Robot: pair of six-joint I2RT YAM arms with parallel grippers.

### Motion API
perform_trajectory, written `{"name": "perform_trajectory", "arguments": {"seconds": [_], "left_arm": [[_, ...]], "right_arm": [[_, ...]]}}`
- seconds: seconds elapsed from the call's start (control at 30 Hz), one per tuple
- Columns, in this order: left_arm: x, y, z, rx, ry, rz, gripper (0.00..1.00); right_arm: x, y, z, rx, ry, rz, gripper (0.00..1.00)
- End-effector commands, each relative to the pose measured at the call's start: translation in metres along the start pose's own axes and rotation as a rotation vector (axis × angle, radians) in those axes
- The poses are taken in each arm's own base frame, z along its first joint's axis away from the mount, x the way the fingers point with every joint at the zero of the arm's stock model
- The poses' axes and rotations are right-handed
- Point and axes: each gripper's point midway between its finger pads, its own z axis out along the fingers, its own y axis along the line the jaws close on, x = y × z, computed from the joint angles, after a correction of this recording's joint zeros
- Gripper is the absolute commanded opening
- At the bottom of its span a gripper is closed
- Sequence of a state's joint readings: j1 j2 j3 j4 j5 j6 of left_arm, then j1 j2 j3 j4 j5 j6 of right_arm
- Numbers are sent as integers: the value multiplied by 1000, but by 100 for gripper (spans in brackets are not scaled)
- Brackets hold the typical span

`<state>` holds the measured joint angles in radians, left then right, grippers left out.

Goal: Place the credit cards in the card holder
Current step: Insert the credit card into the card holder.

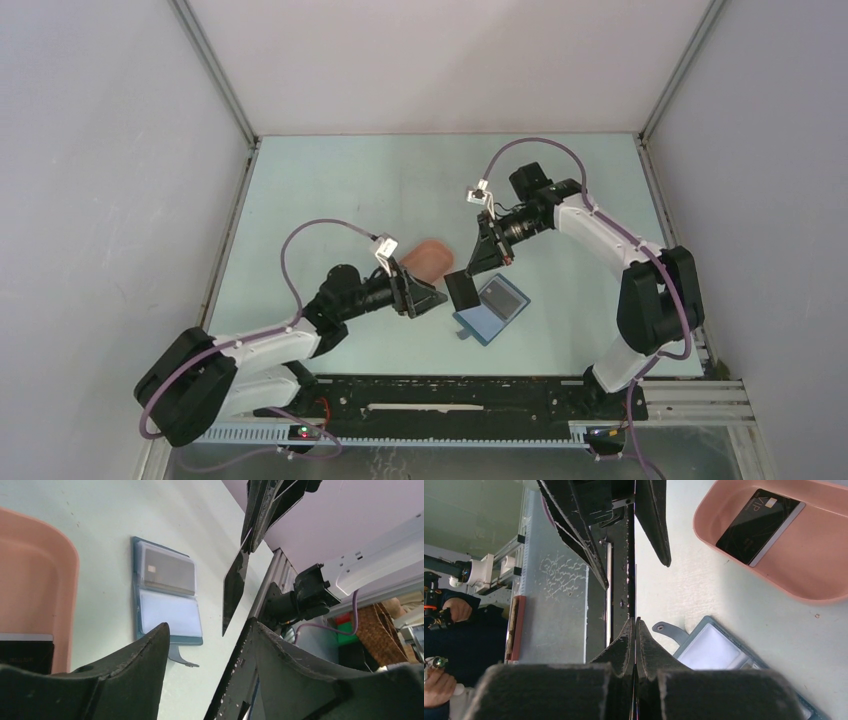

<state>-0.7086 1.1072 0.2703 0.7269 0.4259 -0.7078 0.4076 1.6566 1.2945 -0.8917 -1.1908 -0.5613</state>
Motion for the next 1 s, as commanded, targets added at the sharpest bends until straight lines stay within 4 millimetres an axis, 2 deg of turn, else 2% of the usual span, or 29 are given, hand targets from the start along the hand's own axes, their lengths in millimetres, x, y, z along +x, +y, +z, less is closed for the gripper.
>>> {"name": "perform_trajectory", "arguments": {"seconds": [0.0, 0.27, 0.33, 0.47, 0.57, 0.6, 0.67, 0.7, 0.77, 0.8, 0.83, 0.9, 0.97], "left_arm": [[-24, -32, 11, 121, -19, 62, 65], [-26, -40, 18, 166, 16, 73, 56], [-26, -43, 19, 180, 23, 77, 51], [-22, -45, 22, 203, 54, 68, 33], [-20, -48, 24, 226, 71, 62, 7], [-20, -48, 25, 230, 72, 61, 1], [-21, -49, 24, 233, 62, 60, 0], [-23, -49, 23, 230, 52, 60, 0], [-25, -46, 20, 206, 23, 52, 0], [-27, -45, 18, 193, 0, 45, 0], [-29, -43, 15, 179, -28, 31, 0], [-31, -37, 9, 145, -98, -23, 0], [-29, -27, 6, 76, -169, -90, 0]], "right_arm": [[-3, 18, 0, -26, 3, -87, 0], [4, 23, 11, -52, 52, -104, 0], [5, 23, 13, -51, 58, -108, 0], [5, 24, 14, -50, 64, -115, 0], [5, 25, 14, -50, 63, -115, 0], [4, 25, 13, -49, 62, -115, 0], [4, 25, 13, -45, 60, -116, 0], [3, 24, 11, -39, 57, -116, 7], [-1, 20, 3, -9, 38, -112, 32], [-2, 17, -5, 15, 27, -110, 41], [-3, 14, -13, 41, 13, -109, 46], [-4, -2, -32, 147, -11, -86, 47], [4, -38, -49, 368, -4, -71, 53]]}}
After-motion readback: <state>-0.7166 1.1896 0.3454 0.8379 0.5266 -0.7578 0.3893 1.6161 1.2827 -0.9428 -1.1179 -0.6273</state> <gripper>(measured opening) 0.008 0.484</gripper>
